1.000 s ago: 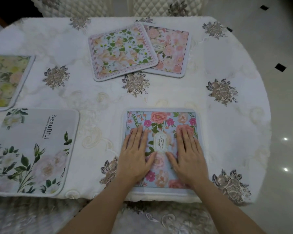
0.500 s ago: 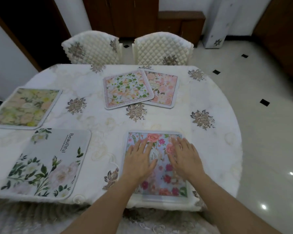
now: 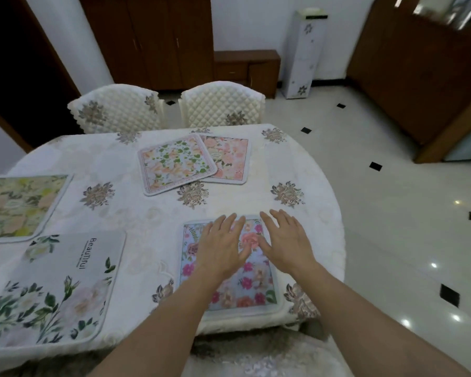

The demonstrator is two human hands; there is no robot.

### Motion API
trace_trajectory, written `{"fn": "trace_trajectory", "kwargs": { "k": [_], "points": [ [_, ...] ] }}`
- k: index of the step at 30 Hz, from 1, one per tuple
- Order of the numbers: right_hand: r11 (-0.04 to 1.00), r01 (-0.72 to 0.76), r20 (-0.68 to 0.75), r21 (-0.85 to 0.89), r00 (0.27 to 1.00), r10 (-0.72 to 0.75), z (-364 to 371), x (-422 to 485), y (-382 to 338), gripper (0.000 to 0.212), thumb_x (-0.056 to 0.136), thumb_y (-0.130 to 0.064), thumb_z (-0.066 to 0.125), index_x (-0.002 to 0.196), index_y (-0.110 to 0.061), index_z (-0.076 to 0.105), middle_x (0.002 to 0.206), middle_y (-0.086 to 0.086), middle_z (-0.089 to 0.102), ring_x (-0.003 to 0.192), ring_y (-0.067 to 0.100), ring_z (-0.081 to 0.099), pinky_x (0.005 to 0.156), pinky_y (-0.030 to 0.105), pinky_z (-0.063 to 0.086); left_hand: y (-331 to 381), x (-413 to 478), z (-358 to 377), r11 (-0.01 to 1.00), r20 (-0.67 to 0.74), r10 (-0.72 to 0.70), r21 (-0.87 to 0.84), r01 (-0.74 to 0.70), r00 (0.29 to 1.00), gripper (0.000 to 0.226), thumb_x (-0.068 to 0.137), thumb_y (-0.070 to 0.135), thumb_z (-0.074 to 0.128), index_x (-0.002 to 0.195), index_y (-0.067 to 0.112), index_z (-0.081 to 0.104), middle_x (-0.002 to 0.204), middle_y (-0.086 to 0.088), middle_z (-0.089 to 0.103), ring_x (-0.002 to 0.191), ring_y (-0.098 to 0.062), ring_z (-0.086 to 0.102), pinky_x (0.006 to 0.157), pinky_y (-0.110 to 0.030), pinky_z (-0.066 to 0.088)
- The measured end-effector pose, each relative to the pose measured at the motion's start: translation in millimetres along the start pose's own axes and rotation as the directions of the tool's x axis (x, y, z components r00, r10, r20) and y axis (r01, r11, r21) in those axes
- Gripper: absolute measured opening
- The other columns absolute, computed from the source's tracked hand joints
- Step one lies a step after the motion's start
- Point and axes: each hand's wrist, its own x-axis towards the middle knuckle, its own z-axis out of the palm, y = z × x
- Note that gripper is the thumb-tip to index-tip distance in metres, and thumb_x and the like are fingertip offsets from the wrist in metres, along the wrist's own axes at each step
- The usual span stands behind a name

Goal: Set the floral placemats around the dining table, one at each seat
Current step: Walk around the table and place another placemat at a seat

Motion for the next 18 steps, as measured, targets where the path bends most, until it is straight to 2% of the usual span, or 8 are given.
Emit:
{"fn": "trace_trajectory", "kwargs": {
  "k": [3, 7, 12, 18],
  "points": [
    [0.998, -0.041, -0.056, -0.044, 0.998, 0.039, -5.6, -13.9, 13.9, 0.06, 0.094, -0.049, 0.037, 0.147, -0.021, 0.04, 0.149, 0.01, 0.044, 0.14, 0.03, 0.036, 0.115, 0.046, 0.027, 18.5, 7.2, 2.2, 0.998, -0.001, 0.064, -0.009, -0.064, 0.998, 0.067, 0.092, 0.059, 0.032, 0.15, 0.026, 0.031, 0.154, -0.001, 0.038, 0.141, -0.024, 0.033, 0.116, -0.044, 0.027],
    [0.987, -0.138, -0.092, -0.087, 0.987, 0.13, -15.1, -39.2, 45.3, 0.059, 0.093, -0.046, 0.047, 0.146, -0.022, 0.04, 0.148, 0.008, 0.045, 0.14, 0.029, 0.036, 0.115, 0.045, 0.027, 52.1, 18.4, 4.0, 0.985, -0.03, 0.172, -0.022, -0.172, 0.985, 0.068, 0.088, 0.06, 0.033, 0.145, 0.024, 0.042, 0.147, -0.003, 0.049, 0.134, -0.026, 0.044, 0.11, -0.045, 0.036],
    [0.957, -0.26, -0.131, -0.129, 0.961, 0.243, -30.3, -74.0, 92.3, 0.056, 0.091, -0.045, 0.05, 0.142, -0.022, 0.046, 0.143, 0.007, 0.051, 0.134, 0.028, 0.043, 0.109, 0.046, 0.034, 105.5, 32.7, 8.3, 0.958, -0.023, 0.287, -0.021, -0.287, 0.958, 0.066, 0.091, 0.059, 0.033, 0.147, 0.025, 0.037, 0.15, -0.001, 0.045, 0.136, -0.026, 0.041, 0.11, -0.044, 0.034],
    [0.927, -0.366, -0.177, -0.078, 0.92, 0.349, -39.6, -109.4, 152.3, 0.053, 0.086, -0.042, 0.054, 0.135, -0.02, 0.053, 0.132, 0.01, 0.059, 0.125, 0.03, 0.051, 0.104, 0.049, 0.04, 181.2, 47.5, 16.8, 0.909, -0.081, 0.412, -0.034, -0.415, 0.908, 0.061, 0.088, 0.057, 0.04, 0.135, 0.022, 0.052, 0.134, -0.001, 0.059, 0.12, -0.024, 0.055, 0.098, -0.043, 0.044]
  ]
}}
